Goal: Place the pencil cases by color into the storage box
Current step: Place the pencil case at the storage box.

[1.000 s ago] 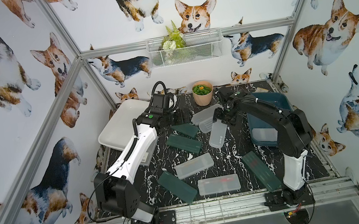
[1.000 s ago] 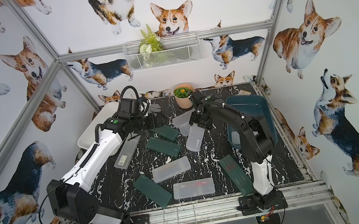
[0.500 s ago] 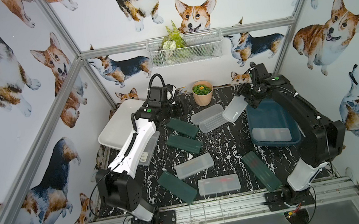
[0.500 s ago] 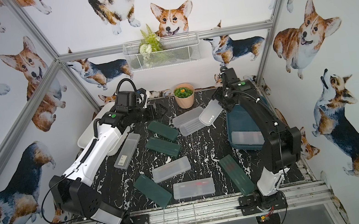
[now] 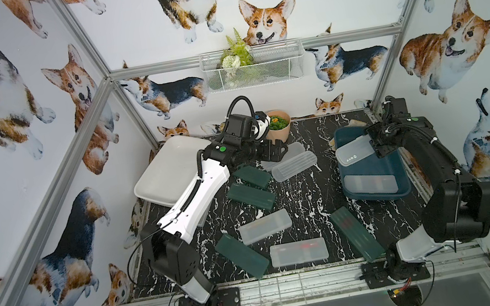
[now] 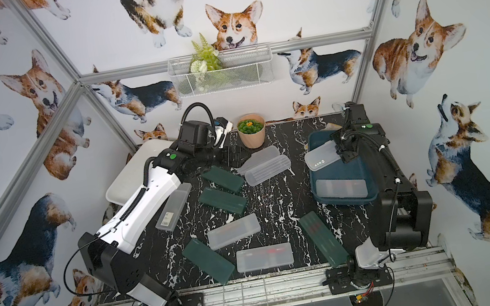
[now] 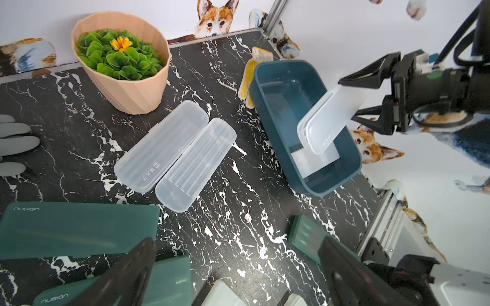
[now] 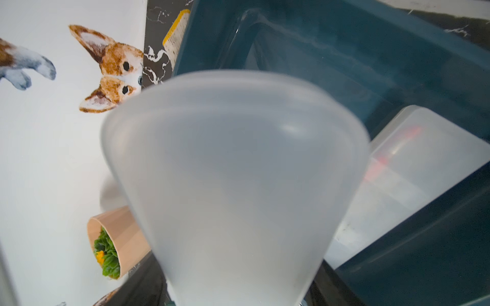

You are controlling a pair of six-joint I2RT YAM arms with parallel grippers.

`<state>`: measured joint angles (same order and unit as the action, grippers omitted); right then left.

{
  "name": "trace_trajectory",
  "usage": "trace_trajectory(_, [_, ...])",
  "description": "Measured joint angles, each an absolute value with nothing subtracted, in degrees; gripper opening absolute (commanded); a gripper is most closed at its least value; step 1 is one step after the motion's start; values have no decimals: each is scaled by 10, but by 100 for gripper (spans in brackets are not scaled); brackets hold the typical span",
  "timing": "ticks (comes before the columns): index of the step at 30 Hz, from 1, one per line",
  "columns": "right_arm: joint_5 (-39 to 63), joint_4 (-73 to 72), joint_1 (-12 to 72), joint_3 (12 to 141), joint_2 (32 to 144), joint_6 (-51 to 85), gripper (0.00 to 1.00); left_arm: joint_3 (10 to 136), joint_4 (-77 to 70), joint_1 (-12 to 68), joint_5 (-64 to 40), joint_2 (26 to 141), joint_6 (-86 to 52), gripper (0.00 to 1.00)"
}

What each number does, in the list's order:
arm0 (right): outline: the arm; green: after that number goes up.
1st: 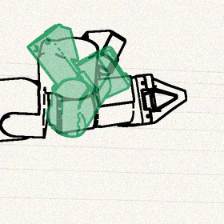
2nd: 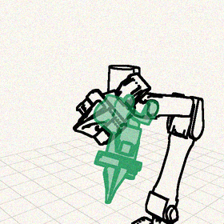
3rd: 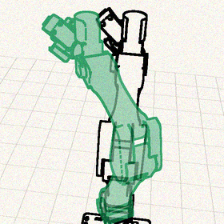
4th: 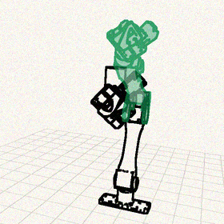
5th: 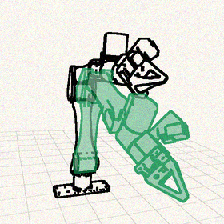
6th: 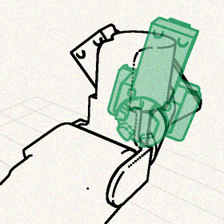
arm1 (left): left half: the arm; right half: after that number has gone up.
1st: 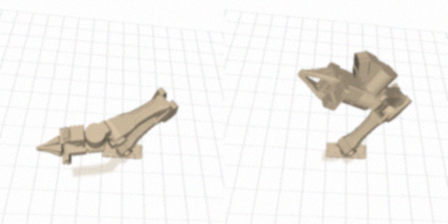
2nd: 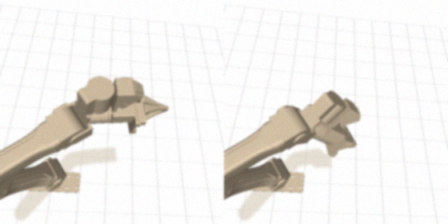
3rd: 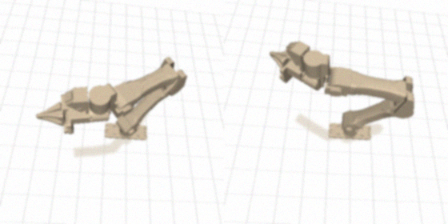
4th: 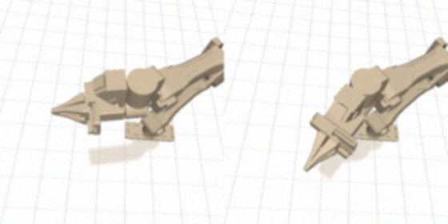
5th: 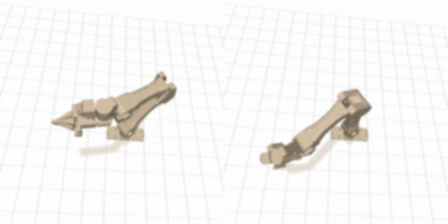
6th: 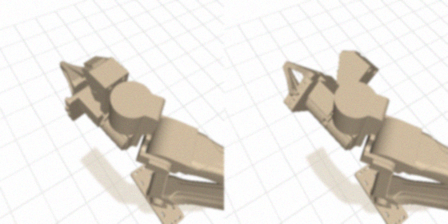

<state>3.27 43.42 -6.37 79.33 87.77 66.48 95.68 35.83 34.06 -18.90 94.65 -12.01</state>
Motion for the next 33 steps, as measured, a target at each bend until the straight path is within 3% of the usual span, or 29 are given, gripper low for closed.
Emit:
trace_trajectory(13, [19, 405, -110, 778, 944, 689, 61, 911, 341, 371, -189, 919, -94, 99])
trace_trajectory(33, [38, 375, -112, 785, 1069, 719, 62, 894, 312, 380, -197, 907, -107, 99])
